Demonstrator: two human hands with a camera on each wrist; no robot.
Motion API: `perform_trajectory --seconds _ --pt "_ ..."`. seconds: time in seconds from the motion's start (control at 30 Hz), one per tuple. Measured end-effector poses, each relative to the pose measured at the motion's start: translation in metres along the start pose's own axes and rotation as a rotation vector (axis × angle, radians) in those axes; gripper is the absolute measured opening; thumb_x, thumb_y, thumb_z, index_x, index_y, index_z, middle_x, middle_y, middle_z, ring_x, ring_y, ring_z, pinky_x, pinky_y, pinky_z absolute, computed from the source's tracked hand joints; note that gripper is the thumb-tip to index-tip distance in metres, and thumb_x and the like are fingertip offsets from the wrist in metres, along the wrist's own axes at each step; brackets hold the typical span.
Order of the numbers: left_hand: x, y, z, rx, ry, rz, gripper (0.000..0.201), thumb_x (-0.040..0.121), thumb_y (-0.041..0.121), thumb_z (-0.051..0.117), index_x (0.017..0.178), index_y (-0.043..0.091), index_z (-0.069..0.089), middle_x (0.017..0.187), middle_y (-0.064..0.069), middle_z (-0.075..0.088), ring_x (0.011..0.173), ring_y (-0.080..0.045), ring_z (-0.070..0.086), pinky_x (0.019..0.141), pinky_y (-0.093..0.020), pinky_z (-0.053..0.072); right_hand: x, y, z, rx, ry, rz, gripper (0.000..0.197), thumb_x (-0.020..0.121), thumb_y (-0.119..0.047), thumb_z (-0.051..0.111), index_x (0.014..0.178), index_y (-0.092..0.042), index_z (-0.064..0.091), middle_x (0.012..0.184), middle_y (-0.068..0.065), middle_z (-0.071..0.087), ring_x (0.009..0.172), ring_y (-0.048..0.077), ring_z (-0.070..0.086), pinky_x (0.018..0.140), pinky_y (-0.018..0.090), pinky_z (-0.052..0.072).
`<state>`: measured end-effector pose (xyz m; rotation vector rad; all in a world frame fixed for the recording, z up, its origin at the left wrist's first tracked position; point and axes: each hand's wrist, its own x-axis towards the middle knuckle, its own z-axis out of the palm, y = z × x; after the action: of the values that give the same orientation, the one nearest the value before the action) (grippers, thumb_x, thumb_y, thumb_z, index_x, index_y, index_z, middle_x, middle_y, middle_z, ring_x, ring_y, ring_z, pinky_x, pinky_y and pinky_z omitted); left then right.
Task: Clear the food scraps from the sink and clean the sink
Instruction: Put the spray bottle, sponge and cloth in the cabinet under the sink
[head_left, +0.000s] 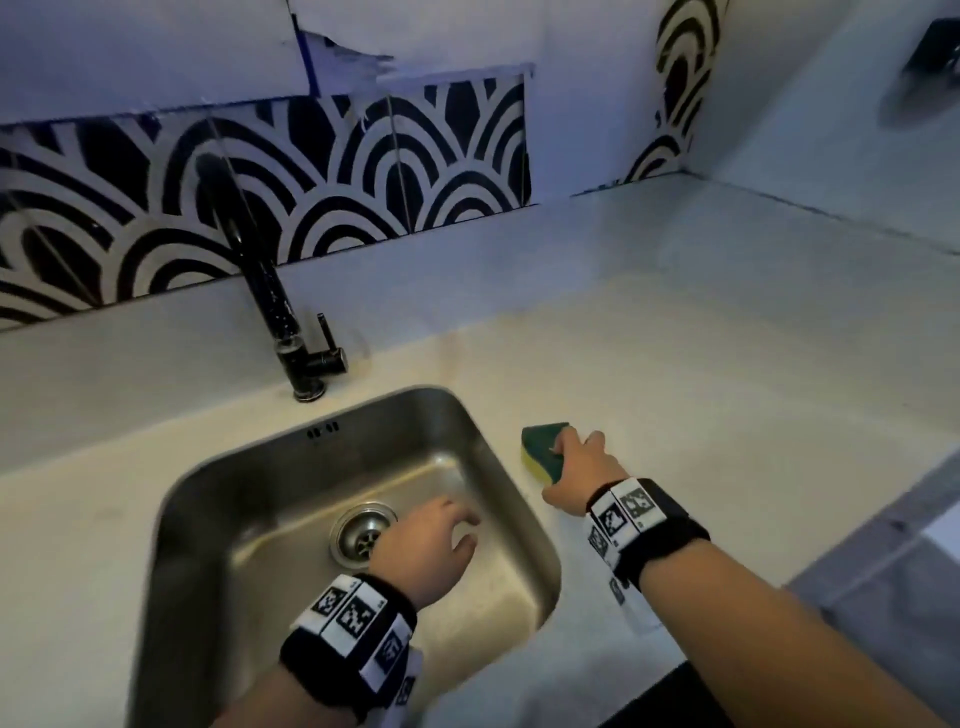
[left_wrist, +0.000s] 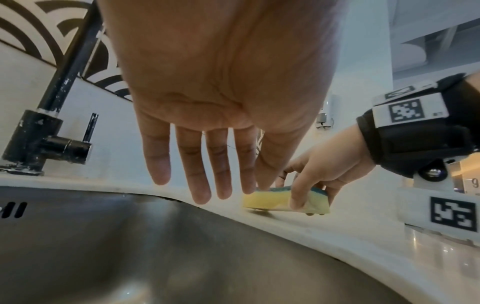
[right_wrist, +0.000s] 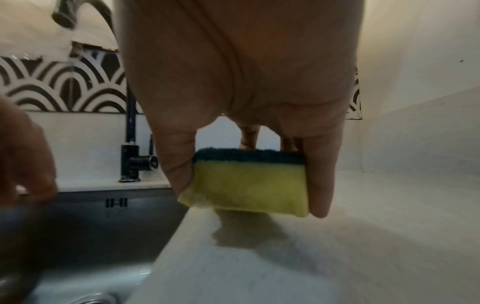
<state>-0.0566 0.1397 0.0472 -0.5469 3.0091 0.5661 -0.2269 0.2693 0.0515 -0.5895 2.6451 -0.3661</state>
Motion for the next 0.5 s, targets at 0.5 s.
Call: perform_trajectory --seconds 0.5 --pt "-0.17 0.053 0.043 0.075 -0.043 -0.239 0.034 0.092 0.039 0.046 0.126 0.036 0.053 0.133 0.009 0.052 0.121 -0.015 0.051 0.097 -0.031 0.042 -0.206 0.062 0.05 0.068 -0.061 -0.364 0.049 0.073 -0.027 0.068 0.11 -0.025 0.036 0.114 0.004 0.032 0.092 0.03 0.059 0.085 0.038 0.05"
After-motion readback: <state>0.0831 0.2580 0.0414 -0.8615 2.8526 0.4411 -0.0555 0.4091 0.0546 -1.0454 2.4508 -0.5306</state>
